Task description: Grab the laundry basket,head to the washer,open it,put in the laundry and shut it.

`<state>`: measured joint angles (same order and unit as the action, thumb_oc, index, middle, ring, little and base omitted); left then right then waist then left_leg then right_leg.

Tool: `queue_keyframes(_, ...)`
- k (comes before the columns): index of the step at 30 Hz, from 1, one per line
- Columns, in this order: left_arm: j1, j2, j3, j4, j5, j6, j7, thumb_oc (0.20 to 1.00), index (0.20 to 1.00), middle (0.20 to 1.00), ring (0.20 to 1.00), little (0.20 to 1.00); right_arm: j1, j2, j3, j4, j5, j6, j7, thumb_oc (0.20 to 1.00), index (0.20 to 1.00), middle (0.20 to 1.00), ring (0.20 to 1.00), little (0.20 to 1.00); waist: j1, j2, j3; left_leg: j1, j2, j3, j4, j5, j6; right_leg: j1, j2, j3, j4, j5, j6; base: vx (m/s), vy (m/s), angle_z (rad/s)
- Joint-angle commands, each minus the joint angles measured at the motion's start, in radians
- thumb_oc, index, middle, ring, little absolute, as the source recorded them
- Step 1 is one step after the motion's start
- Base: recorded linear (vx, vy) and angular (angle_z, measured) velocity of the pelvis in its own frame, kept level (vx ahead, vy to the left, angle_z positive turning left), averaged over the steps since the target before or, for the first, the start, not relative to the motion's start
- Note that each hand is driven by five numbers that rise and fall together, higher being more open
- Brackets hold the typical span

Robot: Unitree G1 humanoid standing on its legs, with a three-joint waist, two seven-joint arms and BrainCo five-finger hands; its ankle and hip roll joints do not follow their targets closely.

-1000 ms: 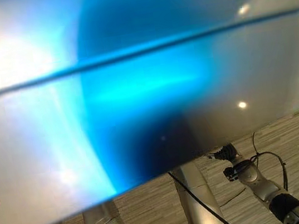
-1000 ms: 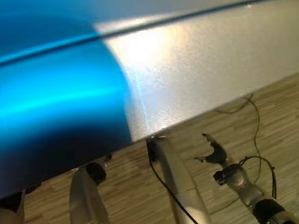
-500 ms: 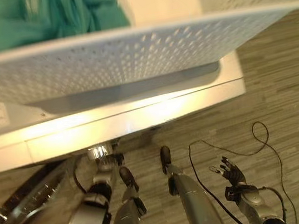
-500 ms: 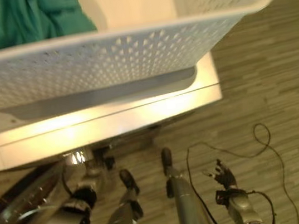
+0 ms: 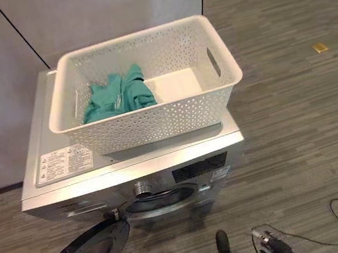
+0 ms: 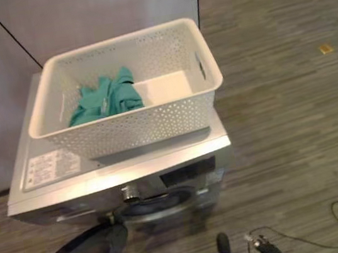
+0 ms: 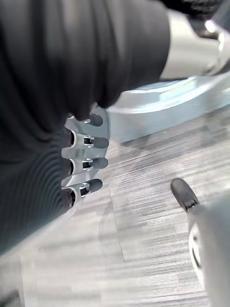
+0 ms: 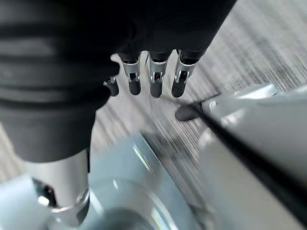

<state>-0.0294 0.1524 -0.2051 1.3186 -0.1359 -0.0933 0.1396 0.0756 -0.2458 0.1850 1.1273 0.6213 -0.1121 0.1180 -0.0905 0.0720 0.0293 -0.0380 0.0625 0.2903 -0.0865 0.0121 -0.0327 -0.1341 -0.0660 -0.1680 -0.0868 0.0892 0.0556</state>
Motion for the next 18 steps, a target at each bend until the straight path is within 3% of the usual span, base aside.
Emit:
queue_keyframes(1,-0.030,0.040,0.101,0.073,0.037,0.023,-0.026,1.000,1.000,1.000,1.000,1.000,0.016,0.023,-0.028,-0.017,-0.008,0.012,0.025,1.000,1.000,1.000,1.000,1.000,0.008,-0.061,0.028,-0.027,0.012,-0.023,-0.001,0.092,-0.055,0.054,-0.077,-0.002,0.003,0.075,0.090,0.04,0.003,-0.03)
queue_keyframes(5,-0.001,0.040,0.130,0.112,0.059,0.031,-0.032,1.000,1.000,1.000,1.000,1.000,0.021,0.049,-0.091,-0.009,0.033,0.009,-0.006,1.000,1.000,1.000,1.000,1.000,0.005,-0.063,0.006,-0.003,0.012,-0.015,-0.001,0.081,-0.049,0.078,-0.079,-0.001,0.006,0.068,0.093,0.03,0.029,-0.06)
queue_keyframes(10,0.028,0.056,0.188,0.102,0.024,0.018,-0.024,1.000,1.000,1.000,1.000,1.000,0.044,-0.026,-0.342,0.028,0.160,-0.015,-0.076,1.000,1.000,1.000,1.000,1.000,-0.003,-0.081,-0.033,0.015,0.007,-0.028,-0.001,0.061,-0.042,0.110,-0.090,-0.015,0.008,0.057,0.104,0.01,0.016,-0.09)
queue_keyframes(14,0.027,0.065,0.187,0.087,0.020,0.006,-0.021,1.000,1.000,1.000,1.000,1.000,0.019,-0.227,-0.582,-0.018,0.234,-0.072,-0.135,1.000,1.000,1.000,1.000,1.000,-0.006,-0.101,-0.045,0.016,0.004,-0.057,-0.001,0.052,-0.042,0.135,-0.103,-0.049,0.005,0.052,0.117,0.01,0.017,0.08)
queue_keyframes(17,0.023,0.066,0.176,0.081,0.026,0.007,-0.027,1.000,1.000,1.000,1.000,1.000,0.014,-0.298,-0.609,-0.104,0.176,-0.089,-0.163,1.000,1.000,1.000,1.000,1.000,-0.002,-0.108,-0.047,0.014,0.003,-0.066,-0.001,0.050,-0.039,0.138,-0.106,-0.061,0.006,0.051,0.120,0.00,0.023,0.41)
queue_keyframes(18,0.024,0.071,0.175,0.073,0.034,0.008,-0.035,1.000,1.000,1.000,1.000,1.000,0.024,-0.393,-0.675,-0.221,0.103,-0.115,-0.207,1.000,1.000,1.000,1.000,1.000,0.001,-0.118,-0.047,0.014,0.002,-0.072,-0.001,0.047,-0.037,0.144,-0.108,-0.067,0.008,0.048,0.122,0.00,0.033,0.10)
